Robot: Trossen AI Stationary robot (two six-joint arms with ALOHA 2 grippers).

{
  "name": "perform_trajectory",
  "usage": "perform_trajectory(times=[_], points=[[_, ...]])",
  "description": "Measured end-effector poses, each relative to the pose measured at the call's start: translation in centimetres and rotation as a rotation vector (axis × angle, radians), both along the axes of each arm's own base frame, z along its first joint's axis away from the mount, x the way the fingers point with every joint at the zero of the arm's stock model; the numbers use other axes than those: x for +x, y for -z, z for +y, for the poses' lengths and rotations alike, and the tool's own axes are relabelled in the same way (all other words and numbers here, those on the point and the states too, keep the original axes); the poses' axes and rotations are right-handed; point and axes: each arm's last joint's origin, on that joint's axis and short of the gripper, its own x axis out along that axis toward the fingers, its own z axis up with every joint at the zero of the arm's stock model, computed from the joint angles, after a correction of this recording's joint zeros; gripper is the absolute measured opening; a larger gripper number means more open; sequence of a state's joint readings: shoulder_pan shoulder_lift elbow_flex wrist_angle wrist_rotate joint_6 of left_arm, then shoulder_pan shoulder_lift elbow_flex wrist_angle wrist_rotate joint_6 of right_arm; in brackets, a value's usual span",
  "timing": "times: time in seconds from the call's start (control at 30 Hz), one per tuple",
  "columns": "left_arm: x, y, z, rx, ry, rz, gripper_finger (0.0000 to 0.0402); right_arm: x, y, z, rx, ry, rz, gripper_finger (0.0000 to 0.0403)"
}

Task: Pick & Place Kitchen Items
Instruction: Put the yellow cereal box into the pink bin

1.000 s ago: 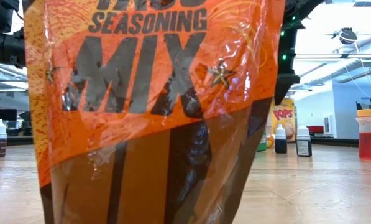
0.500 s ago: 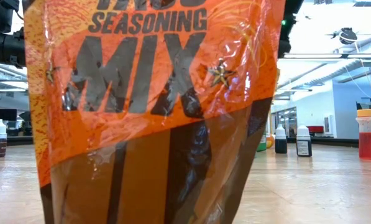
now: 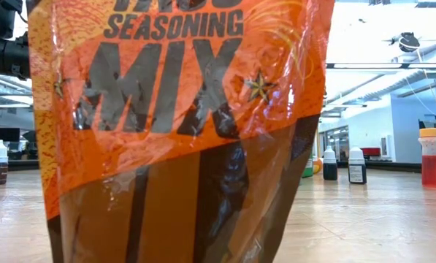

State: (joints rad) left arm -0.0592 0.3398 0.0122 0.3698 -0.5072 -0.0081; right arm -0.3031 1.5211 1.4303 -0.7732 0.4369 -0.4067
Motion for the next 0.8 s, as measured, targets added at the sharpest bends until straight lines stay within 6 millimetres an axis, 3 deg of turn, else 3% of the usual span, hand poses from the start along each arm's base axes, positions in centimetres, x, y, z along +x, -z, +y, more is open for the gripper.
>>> perform_trajectory(times=[0.33,0.8], points=[[0.0,0.0,0.0,0.000,0.000,0.000,0.0198,3.1,-0.2,-0.6,-0.016,-0.102,-0.111,0.0000],[0.0,0.0,0.0,0.003,0.000,0.001,0.0198,5.2,3.9,-2.6,0.041,-0.105,-0.035,0.0000]])
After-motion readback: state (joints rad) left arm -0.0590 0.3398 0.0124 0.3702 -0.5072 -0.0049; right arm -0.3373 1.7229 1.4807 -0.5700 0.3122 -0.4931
